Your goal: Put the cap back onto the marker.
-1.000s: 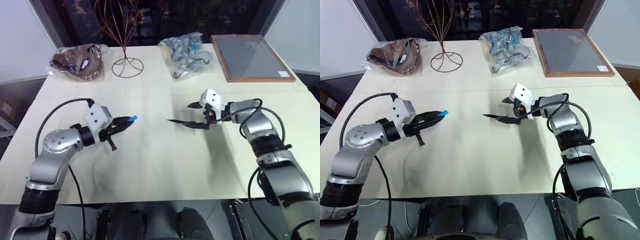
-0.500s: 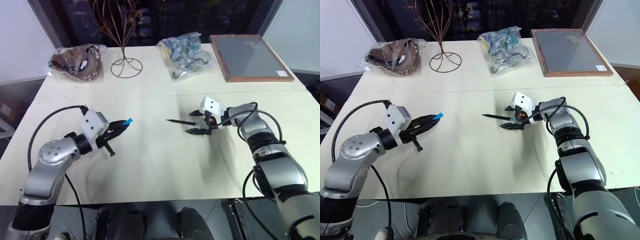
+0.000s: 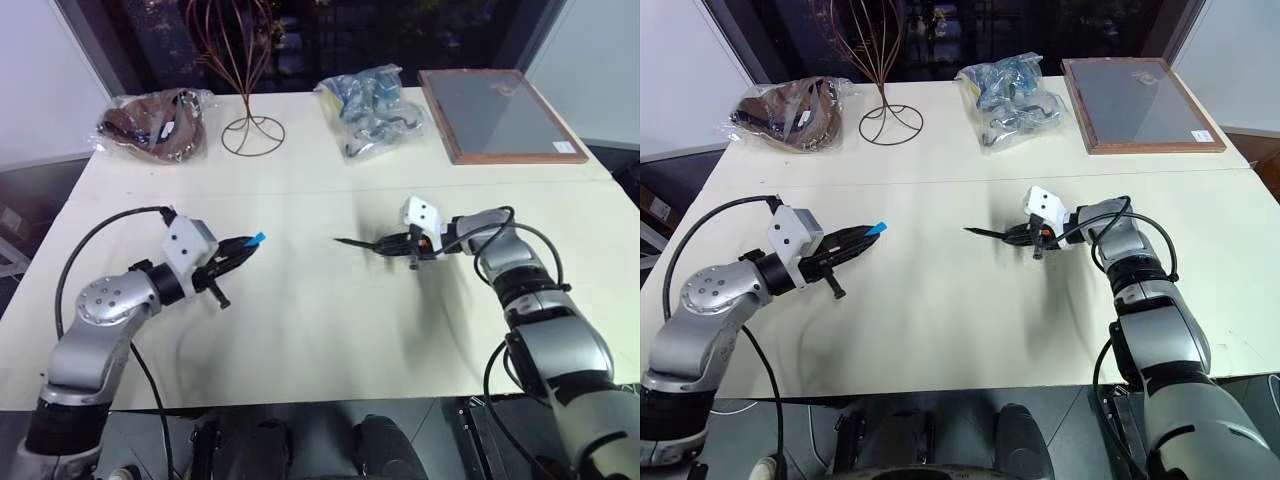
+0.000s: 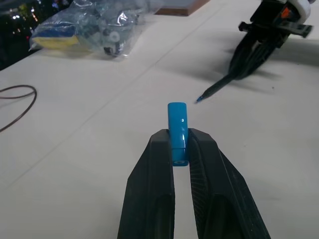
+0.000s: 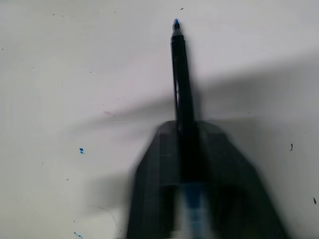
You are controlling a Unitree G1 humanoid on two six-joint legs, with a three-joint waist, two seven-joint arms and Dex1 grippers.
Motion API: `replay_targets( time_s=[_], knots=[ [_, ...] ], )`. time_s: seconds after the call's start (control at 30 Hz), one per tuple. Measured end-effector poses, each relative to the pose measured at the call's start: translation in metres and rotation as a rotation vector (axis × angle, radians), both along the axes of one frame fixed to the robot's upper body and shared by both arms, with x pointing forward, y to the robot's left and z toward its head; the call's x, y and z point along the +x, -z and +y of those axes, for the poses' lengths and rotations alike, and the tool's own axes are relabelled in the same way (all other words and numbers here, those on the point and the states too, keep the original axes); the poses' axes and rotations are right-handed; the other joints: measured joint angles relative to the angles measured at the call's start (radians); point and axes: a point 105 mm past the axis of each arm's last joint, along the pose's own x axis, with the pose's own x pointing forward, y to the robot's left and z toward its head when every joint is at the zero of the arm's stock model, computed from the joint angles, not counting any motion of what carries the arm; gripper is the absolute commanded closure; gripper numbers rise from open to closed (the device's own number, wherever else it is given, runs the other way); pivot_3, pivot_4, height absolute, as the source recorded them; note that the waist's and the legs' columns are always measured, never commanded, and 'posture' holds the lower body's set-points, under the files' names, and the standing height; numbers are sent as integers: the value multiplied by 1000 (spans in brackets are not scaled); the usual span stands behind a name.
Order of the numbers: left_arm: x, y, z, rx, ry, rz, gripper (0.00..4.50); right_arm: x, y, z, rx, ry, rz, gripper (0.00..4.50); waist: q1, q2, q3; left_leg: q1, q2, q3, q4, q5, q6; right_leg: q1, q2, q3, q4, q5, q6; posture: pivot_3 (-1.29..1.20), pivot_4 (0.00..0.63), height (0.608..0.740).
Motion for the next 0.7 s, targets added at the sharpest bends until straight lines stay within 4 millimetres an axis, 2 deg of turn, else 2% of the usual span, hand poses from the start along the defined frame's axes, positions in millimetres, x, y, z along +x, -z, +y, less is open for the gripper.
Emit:
replay_targets(
  time_s=[0.23,0.43,0.57,0.7],
  knots=[
    [3,1,1,6,20,7,4500,-2,1,-1,-6,-2,-25,4476,2,0,0,0,0,0,0,0,0,0,0,0,0,0,0,0,150,740],
    [12,1,0,-17,78,-8,4500,-9,-4,-3,-87,-59,-118,4476,1,0,0,0,-1,0,0,0,0,0,-1,-1,0,0,0,0,150,740],
    [20,3,-5,-13,159,-9,4500,-20,-17,-1,-133,-117,-210,4476,1,0,0,-1,-1,1,0,0,0,-1,-1,-1,0,0,0,0,150,740],
    [29,4,-16,36,257,-53,4500,-32,-40,17,-140,-194,-315,4476,1,0,0,-1,-3,1,1,0,0,0,-1,-2,0,0,0,0,150,740]
  ],
)
